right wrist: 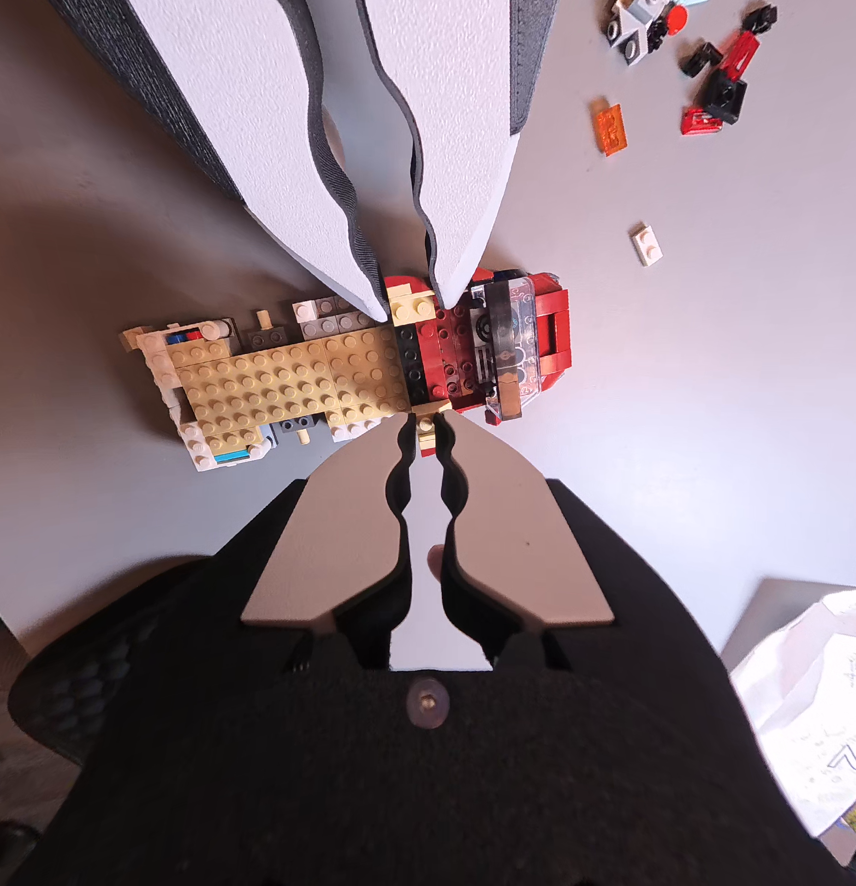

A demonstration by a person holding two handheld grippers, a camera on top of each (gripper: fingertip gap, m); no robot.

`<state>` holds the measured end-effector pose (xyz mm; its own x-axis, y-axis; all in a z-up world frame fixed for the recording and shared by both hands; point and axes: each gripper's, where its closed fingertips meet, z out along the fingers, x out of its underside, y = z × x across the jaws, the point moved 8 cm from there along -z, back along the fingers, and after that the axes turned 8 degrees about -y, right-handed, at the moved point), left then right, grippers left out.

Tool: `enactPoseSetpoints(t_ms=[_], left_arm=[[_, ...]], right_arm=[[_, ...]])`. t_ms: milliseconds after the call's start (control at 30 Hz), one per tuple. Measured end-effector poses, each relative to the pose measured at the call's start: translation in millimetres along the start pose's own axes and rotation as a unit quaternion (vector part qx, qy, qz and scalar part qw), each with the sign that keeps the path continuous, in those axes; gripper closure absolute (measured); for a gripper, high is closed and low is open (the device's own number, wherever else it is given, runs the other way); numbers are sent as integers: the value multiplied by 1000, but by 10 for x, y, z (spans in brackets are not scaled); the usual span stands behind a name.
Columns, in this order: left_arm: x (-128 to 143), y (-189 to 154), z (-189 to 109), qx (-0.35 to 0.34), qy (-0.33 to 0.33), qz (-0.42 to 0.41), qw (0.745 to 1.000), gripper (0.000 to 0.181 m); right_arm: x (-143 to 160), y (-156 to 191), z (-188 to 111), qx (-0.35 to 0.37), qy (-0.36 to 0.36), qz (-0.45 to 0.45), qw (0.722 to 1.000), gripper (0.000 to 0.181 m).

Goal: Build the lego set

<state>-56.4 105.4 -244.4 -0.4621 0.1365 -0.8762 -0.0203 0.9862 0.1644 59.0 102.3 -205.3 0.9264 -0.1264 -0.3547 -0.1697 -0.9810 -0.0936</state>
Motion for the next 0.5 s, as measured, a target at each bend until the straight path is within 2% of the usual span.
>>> enactPoseSetpoints(t_ms=[300, 433, 500], left_arm=[[1, 1, 0, 0, -1, -1, 1000, 162], [1, 0, 4, -1, -3, 3, 1000, 162], [1, 3, 6, -2, -4, 6, 1000, 162]], right_arm=[[34, 7, 1, 7, -31, 15, 999, 173], [71, 19, -38, 18, -66, 33, 997, 175], [71, 47, -130, 30, -99, 40, 994, 160]])
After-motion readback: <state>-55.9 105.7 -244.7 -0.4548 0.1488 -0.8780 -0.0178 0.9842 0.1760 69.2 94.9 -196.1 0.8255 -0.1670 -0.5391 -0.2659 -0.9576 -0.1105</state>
